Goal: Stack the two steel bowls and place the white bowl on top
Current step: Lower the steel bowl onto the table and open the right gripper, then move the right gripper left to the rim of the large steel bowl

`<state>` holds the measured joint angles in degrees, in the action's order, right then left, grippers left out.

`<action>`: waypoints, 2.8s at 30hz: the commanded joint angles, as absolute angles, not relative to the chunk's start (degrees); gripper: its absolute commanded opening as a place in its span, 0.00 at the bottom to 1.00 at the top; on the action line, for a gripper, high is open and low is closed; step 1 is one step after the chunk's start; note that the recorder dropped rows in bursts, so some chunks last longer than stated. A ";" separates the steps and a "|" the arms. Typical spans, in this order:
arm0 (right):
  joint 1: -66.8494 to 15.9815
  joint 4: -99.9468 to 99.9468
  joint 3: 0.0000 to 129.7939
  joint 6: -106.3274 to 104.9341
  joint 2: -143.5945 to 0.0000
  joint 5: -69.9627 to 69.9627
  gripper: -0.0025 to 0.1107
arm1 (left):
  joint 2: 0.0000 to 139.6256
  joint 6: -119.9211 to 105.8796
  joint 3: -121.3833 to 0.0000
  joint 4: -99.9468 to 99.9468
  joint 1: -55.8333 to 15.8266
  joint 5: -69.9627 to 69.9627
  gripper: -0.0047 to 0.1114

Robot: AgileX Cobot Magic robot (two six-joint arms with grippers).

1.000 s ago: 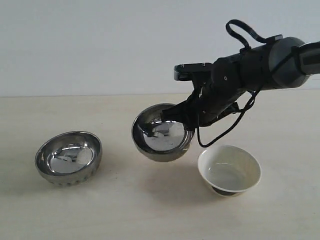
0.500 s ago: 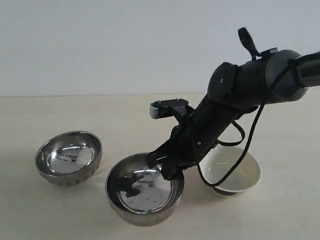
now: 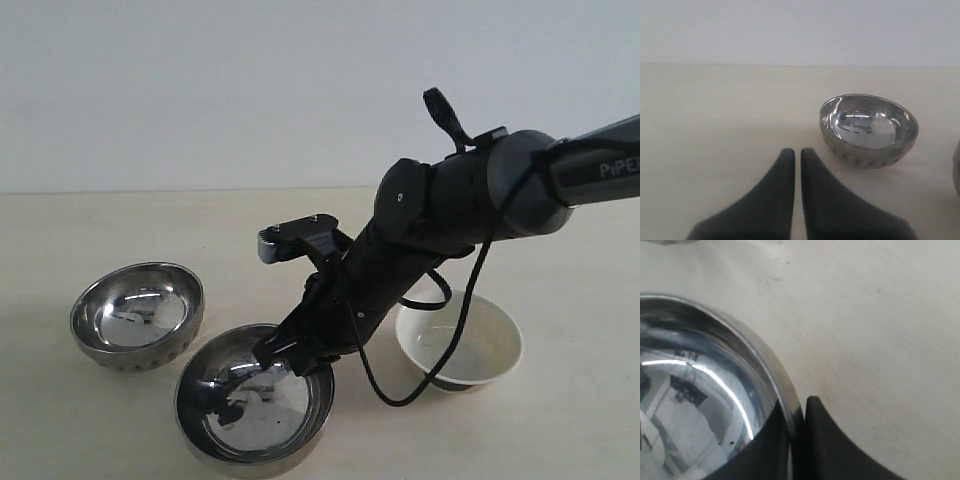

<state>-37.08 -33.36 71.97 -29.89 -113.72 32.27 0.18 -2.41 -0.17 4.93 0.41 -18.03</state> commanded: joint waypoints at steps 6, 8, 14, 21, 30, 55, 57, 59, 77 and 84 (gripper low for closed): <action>-37.19 -32.90 71.96 -30.20 -113.93 31.44 0.02 | 0.00 -2.14 0.00 4.93 0.12 -17.61 0.07; -37.19 -31.80 71.96 -30.20 -113.93 30.89 0.02 | 0.00 -2.14 0.00 4.93 0.12 -17.61 0.07; -37.19 -30.07 71.96 -28.48 -113.93 30.08 0.02 | 0.00 -2.14 0.00 4.93 0.12 -17.61 0.07; -37.19 -30.07 71.96 -27.15 -113.93 31.11 0.02 | 0.00 -2.14 0.00 4.93 0.12 -17.61 0.07; -37.19 -29.09 71.96 -28.58 -113.93 33.32 0.02 | 0.00 -2.14 0.00 4.93 0.12 -17.61 0.07; -37.19 -29.19 72.07 -28.57 -114.71 29.90 0.51 | 0.00 -2.14 0.00 4.93 0.12 -17.61 0.07; -37.19 -29.19 72.07 -29.07 -113.48 28.05 0.51 | 0.00 -2.14 0.00 4.93 0.12 -17.61 0.07; -37.19 -29.06 72.07 -29.07 -111.31 25.14 0.51 | 0.00 -2.14 0.00 4.93 0.12 -17.61 0.07; -41.43 -38.22 90.81 -25.97 -119.61 18.88 0.51 | 0.00 -2.14 0.00 4.93 0.12 -17.61 0.07; -42.61 -38.22 100.15 -24.77 -130.12 22.31 0.51 | 0.00 -2.14 0.00 4.93 0.12 -17.61 0.07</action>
